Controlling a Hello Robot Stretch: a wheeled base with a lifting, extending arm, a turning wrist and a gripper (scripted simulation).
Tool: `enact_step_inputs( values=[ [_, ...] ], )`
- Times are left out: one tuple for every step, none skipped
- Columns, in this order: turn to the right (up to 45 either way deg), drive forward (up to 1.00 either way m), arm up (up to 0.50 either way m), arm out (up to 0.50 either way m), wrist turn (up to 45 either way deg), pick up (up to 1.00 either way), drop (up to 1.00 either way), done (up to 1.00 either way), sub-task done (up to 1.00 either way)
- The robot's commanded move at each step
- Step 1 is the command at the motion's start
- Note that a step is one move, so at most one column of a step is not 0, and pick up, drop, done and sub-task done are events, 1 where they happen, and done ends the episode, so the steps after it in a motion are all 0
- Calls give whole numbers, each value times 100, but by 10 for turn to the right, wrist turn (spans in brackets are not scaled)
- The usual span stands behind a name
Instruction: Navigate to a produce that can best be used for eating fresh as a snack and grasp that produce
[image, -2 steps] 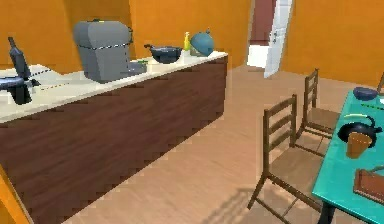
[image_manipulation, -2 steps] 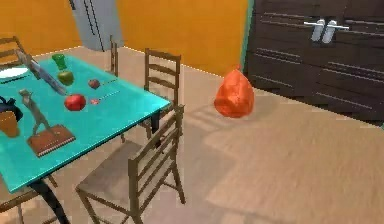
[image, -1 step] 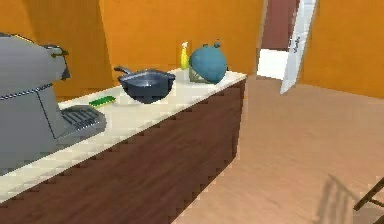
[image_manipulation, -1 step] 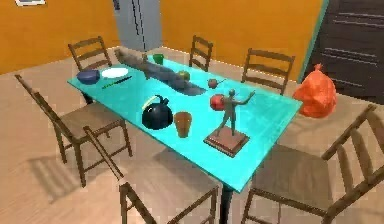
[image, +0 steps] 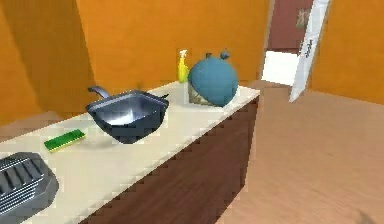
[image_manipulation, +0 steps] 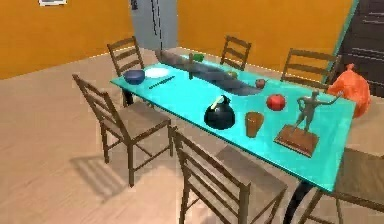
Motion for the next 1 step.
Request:
enact_step_inputs(
  values=[
    [360,0,0,0,0,0,0,0,0]
  ],
)
